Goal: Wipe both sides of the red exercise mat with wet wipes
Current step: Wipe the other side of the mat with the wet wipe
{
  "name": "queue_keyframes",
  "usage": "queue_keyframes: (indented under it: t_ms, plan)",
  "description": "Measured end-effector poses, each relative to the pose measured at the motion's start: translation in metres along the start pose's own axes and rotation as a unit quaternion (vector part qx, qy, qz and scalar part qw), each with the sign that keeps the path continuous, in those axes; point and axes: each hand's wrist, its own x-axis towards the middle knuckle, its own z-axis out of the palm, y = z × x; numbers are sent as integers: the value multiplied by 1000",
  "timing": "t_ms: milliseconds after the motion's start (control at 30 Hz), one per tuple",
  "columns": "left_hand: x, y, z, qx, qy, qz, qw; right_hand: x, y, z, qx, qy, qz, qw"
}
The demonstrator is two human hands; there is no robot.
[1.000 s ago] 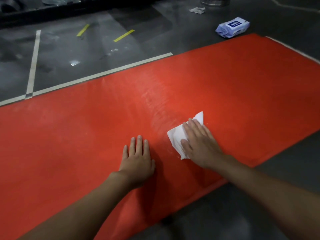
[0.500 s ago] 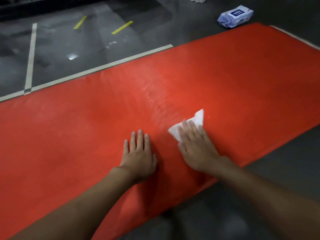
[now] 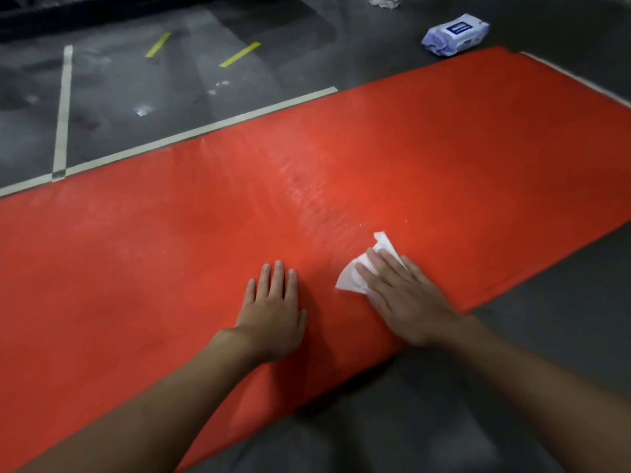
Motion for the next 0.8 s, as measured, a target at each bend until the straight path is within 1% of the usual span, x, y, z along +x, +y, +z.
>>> queue_keyframes:
  t_ms: [33, 67, 100, 133, 167, 200, 233, 300, 333, 367, 400, 433, 467, 500, 533, 567, 600, 633, 667, 700, 733, 767, 800]
  plan:
    - [-4, 1, 3, 7, 1, 2, 1000, -1, -9, 2, 5, 10, 37, 999]
    - [-8, 3, 5, 9, 2, 1, 1000, -5, -23, 8, 8, 15, 43, 999]
    - [-8, 4, 6, 8, 4, -3, 1000, -10, -37, 13, 16, 11, 13, 1000]
    - [-10, 5, 6, 3, 3, -6, 1000, -19, -45, 16, 11, -1, -40, 999]
    - [-11, 6, 5, -3, 3, -6, 1000, -25, -41, 14, -6, -13, -85, 996]
    - [-13, 5, 6, -7, 3, -4, 1000, -28, -26, 11, -19, -20, -101, 995]
    - [-16, 4, 7, -6, 3, 1, 1000, -25, -9, 8, -20, -18, -80, 996]
    - [-25, 1, 12, 8, 0, 12, 1000, -28, 5, 3, -13, -1, 49, 999]
    - [-28, 2, 14, 16, 1, 13, 1000, -30, -4, 4, 1, 9, 98, 995]
    - [-31, 2, 15, 22, 3, 12, 1000, -33, -19, 10, 16, 14, 104, 994]
    - [-31, 4, 15, 22, 6, 8, 1000, -37, -36, 16, 17, 11, 72, 997]
    - [-31, 6, 14, 19, 7, 6, 1000, -45, -49, 19, -1, -5, 9, 1000]
    - [-31, 7, 12, 12, 8, 6, 1000, -51, -50, 18, -22, -7, -57, 998]
    - [-31, 7, 12, 6, 9, 8, 1000, -53, -40, 17, -54, 12, -96, 994]
    - [-32, 5, 12, 0, 8, 11, 1000, -51, -25, 12, -70, 7, -80, 994]
    - [-34, 2, 14, -4, 6, 14, 1000, -49, -16, 8, -55, 13, -28, 998]
    - [-34, 0, 14, 1, 9, 20, 1000, -49, -10, 6, -29, 21, 45, 998]
    - [-36, -1, 17, 8, 11, 23, 1000, -50, -17, 8, -8, 27, 89, 996]
    - [-38, -1, 18, 13, 13, 21, 1000, -51, -34, 10, 6, 31, 77, 997]
    - [-39, 0, 19, 11, 13, 15, 1000, -53, -53, 16, 8, 23, 25, 999]
    - [-38, 3, 18, 4, 12, 11, 1000, -59, -69, 20, 9, 17, -45, 999]
    - [-38, 4, 17, -7, 12, 9, 1000, -62, -75, 22, -5, 18, -110, 994]
    - [-38, 4, 15, -16, 12, 11, 1000, -62, -68, 20, -23, 10, -147, 989]
